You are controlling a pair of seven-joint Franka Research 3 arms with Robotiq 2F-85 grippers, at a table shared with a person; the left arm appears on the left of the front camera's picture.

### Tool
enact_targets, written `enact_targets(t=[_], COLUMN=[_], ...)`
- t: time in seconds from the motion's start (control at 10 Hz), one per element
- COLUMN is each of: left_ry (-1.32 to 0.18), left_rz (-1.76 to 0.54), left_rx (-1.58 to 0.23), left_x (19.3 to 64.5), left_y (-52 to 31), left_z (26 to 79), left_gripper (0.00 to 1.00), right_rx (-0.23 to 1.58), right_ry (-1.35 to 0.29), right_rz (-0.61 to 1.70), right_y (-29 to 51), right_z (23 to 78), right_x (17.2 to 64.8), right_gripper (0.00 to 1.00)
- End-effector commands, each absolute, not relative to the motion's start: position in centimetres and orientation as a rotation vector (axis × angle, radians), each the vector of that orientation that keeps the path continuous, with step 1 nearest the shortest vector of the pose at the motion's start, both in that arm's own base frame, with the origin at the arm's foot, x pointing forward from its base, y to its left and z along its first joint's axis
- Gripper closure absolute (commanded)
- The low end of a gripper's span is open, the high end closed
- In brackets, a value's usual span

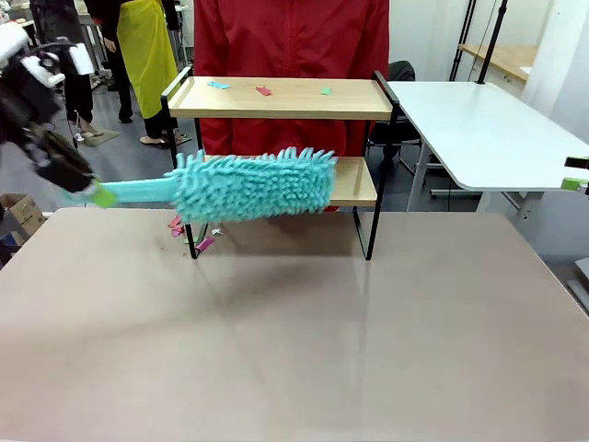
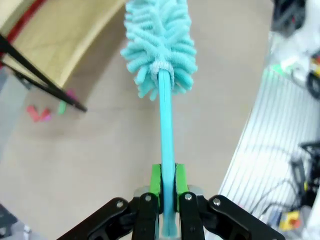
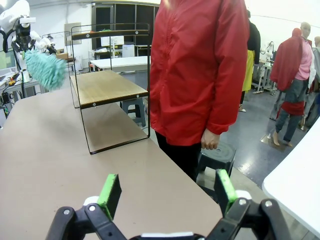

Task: Clean the shelf.
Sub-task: Clean the specific section of the Shelf indicated by the human with the Duster.

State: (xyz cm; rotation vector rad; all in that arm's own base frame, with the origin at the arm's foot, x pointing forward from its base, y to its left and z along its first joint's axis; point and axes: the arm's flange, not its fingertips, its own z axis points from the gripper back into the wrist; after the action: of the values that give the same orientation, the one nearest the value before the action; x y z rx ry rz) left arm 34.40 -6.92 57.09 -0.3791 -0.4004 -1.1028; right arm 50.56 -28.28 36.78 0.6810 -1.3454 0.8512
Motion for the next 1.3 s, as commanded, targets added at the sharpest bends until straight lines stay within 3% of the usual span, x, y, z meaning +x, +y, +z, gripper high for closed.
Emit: enact_targets(t=[0.0,0.2,0.4,0.8,1.2], left_ry=[-0.339,-0.238,-0.164,0.063,0.081], left_rz=[-1.205,-1.267,-1.329,-1.532,-1.501], left_rx=[-0.164,0.047,0.108,0.062,0.012], left_x=[34.9,34.4,34.7,33.6,33.4], left_y=[-3.8,-0.8,1.0,1.5,1.2], left_z=[60.9,64.6,66.2,64.8,63.5], left_gripper=[0.86,0.86,0.86,0.86,0.86], right_rx=[0.666,0.666,0.666,0.666,0.666], right_ry=[-1.319,-1.319,-1.319,-1.319,-1.319], right_rz=[0.842,0.842,0.842,0.842,0.842], right_y=[-27.9,-27.9,-27.9,-27.9,-27.9], right_z=[37.4,37.4,37.4,37.4,37.4], right_x=[50.6,50.6,50.6,50.6,50.6], right_gripper=[0.00,0.00,0.00,0.00,0.00])
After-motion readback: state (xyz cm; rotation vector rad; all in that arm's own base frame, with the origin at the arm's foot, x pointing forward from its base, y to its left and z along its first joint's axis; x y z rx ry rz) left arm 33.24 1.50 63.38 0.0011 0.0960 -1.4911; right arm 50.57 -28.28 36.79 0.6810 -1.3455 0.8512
